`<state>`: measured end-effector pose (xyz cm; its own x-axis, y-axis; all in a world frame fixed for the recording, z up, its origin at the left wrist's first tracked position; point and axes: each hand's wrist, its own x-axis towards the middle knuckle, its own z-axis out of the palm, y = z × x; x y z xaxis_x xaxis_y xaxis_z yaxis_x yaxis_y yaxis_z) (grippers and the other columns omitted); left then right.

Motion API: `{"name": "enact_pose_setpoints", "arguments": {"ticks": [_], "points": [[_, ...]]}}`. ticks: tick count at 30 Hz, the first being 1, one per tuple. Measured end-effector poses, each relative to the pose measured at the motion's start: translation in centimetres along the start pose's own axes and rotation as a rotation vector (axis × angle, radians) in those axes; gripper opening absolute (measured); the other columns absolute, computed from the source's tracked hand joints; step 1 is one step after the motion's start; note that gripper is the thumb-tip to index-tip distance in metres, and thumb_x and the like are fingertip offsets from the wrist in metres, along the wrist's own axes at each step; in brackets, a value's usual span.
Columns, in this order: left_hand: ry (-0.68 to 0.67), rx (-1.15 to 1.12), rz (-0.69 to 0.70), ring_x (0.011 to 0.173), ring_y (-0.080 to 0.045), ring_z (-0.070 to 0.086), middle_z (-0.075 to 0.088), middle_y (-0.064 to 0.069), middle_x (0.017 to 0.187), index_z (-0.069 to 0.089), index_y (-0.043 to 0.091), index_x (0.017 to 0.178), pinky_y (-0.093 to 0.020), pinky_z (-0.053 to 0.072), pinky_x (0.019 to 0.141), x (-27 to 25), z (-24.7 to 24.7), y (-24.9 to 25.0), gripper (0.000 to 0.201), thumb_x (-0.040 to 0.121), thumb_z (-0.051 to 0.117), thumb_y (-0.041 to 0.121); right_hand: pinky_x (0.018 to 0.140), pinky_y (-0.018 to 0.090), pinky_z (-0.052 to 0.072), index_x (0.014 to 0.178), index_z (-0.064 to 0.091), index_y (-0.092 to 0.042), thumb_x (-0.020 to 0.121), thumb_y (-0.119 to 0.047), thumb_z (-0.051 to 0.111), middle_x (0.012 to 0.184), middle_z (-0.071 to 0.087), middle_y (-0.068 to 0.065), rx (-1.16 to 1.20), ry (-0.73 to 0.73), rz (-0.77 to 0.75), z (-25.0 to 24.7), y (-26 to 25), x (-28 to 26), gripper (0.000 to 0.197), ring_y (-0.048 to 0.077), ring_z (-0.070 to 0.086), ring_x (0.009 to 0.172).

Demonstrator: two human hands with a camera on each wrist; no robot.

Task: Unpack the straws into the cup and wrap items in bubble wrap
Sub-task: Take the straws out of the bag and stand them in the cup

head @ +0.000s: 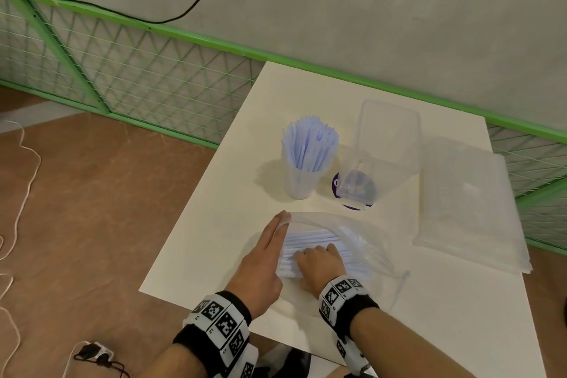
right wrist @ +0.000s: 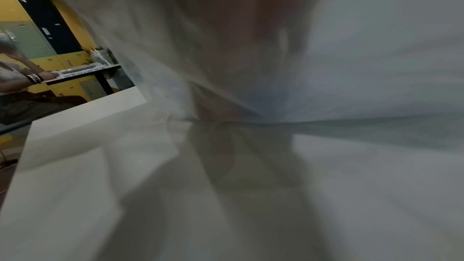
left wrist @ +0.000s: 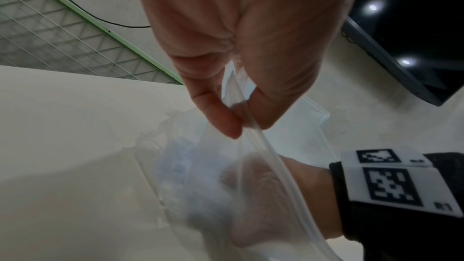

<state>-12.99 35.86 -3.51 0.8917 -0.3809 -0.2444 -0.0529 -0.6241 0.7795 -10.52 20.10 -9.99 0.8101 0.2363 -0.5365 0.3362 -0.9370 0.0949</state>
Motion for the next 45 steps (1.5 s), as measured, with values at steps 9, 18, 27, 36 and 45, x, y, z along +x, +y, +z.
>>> {"name": "enact_pose_setpoints", "arguments": {"ticks": [9, 18, 27, 36, 45], "points": [[0.041, 0.034, 0.012, 0.134, 0.001, 0.036, -0.018, 0.039, 0.151, 0.001, 0.037, 0.155, -0.014, 0.049, 0.084, 0.4, -0.5, -0.9, 0.106, 0.076, 0.047, -0.017, 0.072, 0.03, 0.035, 0.107, 0.05, -0.018, 0.092, -0.038, 0.05, 0.104, 0.064, 0.005, 0.494, 0.208, -0.024, -0.2, 2.5, -3.2, 0.025, 0.026, 0.059, 0.097], [0.072, 0.036, 0.031, 0.141, -0.001, 0.027, -0.008, 0.027, 0.159, 0.003, 0.033, 0.156, -0.02, 0.049, 0.092, 1.2, -1.0, -0.3, 0.105, 0.075, 0.047, -0.018, 0.066, 0.017, 0.045, 0.074, 0.064, 0.001, 0.084, -0.013, 0.07, 0.081, 0.064, 0.011, 1.384, 0.537, 0.111, -4.6, 1.5, -6.9, 0.018, 0.018, 0.061, 0.073], [0.027, 0.009, 0.002, 0.132, -0.006, 0.042, -0.01, 0.031, 0.158, 0.001, 0.037, 0.155, -0.01, 0.047, 0.078, 1.4, -0.8, -0.5, 0.106, 0.076, 0.047, -0.016, 0.076, 0.011, 0.046, 0.085, 0.07, -0.013, 0.084, -0.017, 0.075, 0.094, 0.07, -0.004, 1.511, 0.548, 0.157, -4.5, 0.6, -5.9, 0.006, 0.004, 0.065, 0.086], [0.034, -0.005, -0.015, 0.131, -0.011, 0.046, -0.009, 0.031, 0.158, 0.002, 0.039, 0.155, -0.004, 0.038, 0.076, 1.7, -0.8, -0.9, 0.107, 0.076, 0.05, -0.016, 0.064, 0.034, 0.044, 0.06, 0.044, -0.008, 0.086, -0.026, 0.06, 0.062, 0.05, 0.005, 1.125, 0.491, 0.121, -5.4, 1.9, -6.2, 0.036, 0.014, 0.049, 0.061], [0.057, -0.005, 0.021, 0.139, -0.006, 0.034, -0.007, 0.03, 0.158, 0.003, 0.037, 0.155, -0.018, 0.047, 0.095, 2.1, -1.0, -0.8, 0.107, 0.075, 0.049, -0.017, 0.057, 0.029, 0.044, 0.06, 0.051, -0.014, 0.075, -0.041, 0.054, 0.058, 0.053, 0.002, 0.905, 0.419, 0.068, -5.9, 3.4, -5.7, 0.031, 0.015, 0.051, 0.057]]}}
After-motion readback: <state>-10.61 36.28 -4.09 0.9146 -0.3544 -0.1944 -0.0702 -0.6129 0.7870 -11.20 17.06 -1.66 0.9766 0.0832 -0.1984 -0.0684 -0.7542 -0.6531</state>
